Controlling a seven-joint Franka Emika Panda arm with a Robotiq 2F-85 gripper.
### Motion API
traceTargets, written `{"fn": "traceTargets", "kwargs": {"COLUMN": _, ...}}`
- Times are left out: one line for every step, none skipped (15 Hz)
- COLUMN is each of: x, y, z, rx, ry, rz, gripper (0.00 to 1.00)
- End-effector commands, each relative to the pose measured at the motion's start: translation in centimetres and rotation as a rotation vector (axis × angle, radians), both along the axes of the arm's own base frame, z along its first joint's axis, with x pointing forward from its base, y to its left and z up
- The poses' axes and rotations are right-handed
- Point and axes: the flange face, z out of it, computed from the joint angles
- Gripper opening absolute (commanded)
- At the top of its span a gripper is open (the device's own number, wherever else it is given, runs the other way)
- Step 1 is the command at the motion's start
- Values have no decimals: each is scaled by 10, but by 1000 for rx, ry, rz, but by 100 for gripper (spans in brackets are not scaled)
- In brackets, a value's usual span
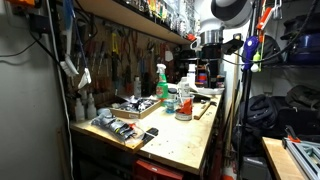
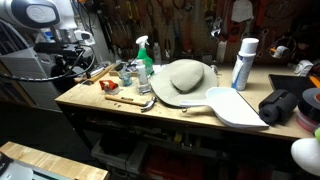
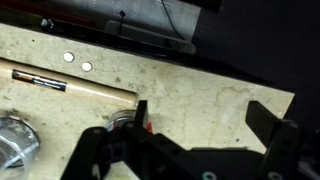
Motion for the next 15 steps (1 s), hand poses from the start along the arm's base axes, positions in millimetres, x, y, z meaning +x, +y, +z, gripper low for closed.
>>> {"fn": "traceTargets", "kwargs": {"x": 7, "y": 17, "z": -4, "rx": 8, "ry": 34, "rz": 131, "gripper": 100}}
{"fn": "traceTargets", "kwargs": {"x": 16, "y": 19, "z": -6, "rx": -41, "ry": 27, "rz": 63, "gripper": 100}}
{"fn": "traceTargets", "kwargs": {"x": 22, "y": 21, "z": -6, "rx": -62, "ry": 17, "rz": 5, "gripper": 100}}
{"fn": "traceTargets", "kwargs": {"x": 26, "y": 24, "z": -6, "rx": -76, "ry": 6, "rz": -50, "gripper": 100}}
{"fn": "traceTargets", "kwargs": {"x": 31, "y": 29, "z": -6, "rx": -97, "ry": -11, "rz": -96, "gripper": 100}}
{"fn": "traceTargets", "kwargs": {"x": 36, "y": 34, "z": -9, "rx": -118, "ry": -31, "rz": -150, "gripper": 100}}
{"fn": "traceTargets", "kwargs": {"x": 41, "y": 39, "z": -12, "rx": -134, "ry": -50, "rz": -198, "gripper": 100}}
{"fn": "traceTargets", "kwargs": {"x": 47, "y": 42, "z": -18, "rx": -150, "ry": -64, "rz": -235, "gripper": 100}}
{"fn": "traceTargets", "kwargs": {"x": 53, "y": 42, "z": -23, "rx": -175, "ry": -84, "rz": -260, "gripper": 100}}
{"fn": "traceTargets", "kwargs": {"x": 59, "y": 40, "z": -29, "rx": -197, "ry": -87, "rz": -285, "gripper": 100}}
{"fn": "traceTargets", "kwargs": {"x": 64, "y": 37, "z": -33, "rx": -215, "ry": -92, "rz": -312, "gripper": 100}}
{"fn": "traceTargets", "kwargs": {"x": 71, "y": 32, "z": -37, "rx": -227, "ry": -89, "rz": -328, "gripper": 100}}
{"fn": "traceTargets", "kwargs": {"x": 76, "y": 24, "z": -39, "rx": -233, "ry": -76, "rz": -340, "gripper": 100}}
{"fn": "traceTargets", "kwargs": {"x": 81, "y": 17, "z": -42, "rx": -238, "ry": -67, "rz": -350, "gripper": 100}}
{"fn": "traceTargets", "kwargs": {"x": 86, "y": 9, "z": -46, "rx": -233, "ry": -48, "rz": -357, "gripper": 100}}
